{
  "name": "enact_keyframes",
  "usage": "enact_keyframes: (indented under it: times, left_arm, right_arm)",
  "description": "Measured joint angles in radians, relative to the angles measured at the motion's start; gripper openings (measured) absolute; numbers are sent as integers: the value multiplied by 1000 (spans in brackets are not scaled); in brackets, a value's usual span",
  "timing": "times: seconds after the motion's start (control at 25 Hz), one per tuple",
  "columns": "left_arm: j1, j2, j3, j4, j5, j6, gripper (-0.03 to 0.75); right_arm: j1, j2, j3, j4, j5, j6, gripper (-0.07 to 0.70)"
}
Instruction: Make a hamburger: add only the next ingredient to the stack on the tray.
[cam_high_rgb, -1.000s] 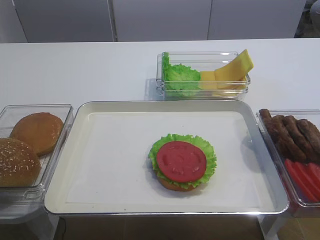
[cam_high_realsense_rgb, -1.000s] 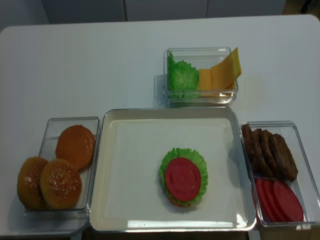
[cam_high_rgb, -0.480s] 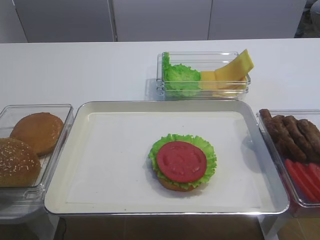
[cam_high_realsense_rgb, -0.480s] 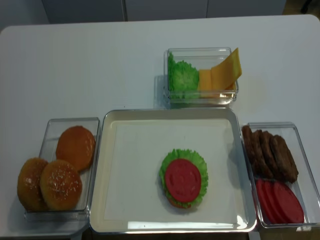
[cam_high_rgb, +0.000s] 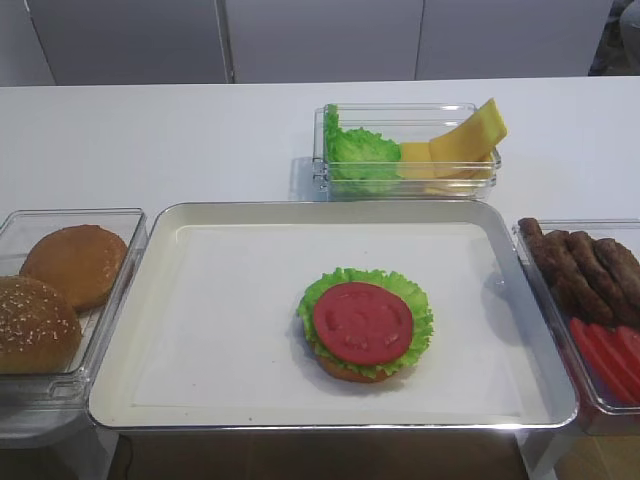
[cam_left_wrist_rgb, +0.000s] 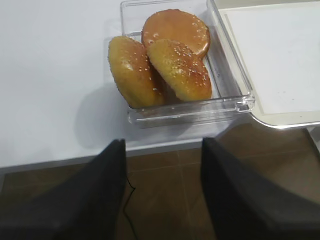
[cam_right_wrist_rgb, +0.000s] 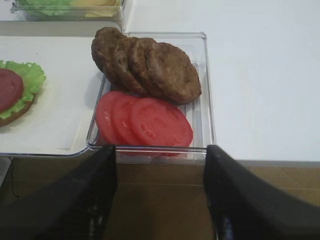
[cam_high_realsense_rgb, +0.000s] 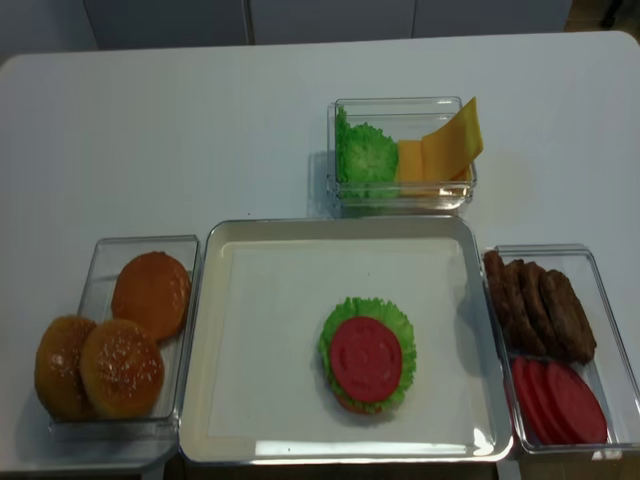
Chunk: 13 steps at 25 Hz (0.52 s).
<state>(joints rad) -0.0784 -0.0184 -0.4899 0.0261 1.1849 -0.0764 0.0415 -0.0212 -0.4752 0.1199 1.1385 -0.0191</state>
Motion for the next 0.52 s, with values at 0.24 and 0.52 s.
enact_keyframes:
  times: [0.24, 0.52]
  left_arm:
    - [0, 0, 0, 0, 0, 0, 359]
    - [0, 0, 0, 0, 0, 0, 359]
  right_arm:
    - [0, 0, 0, 0, 0, -2, 426]
    - [0, 0, 0, 0, 0, -2, 377]
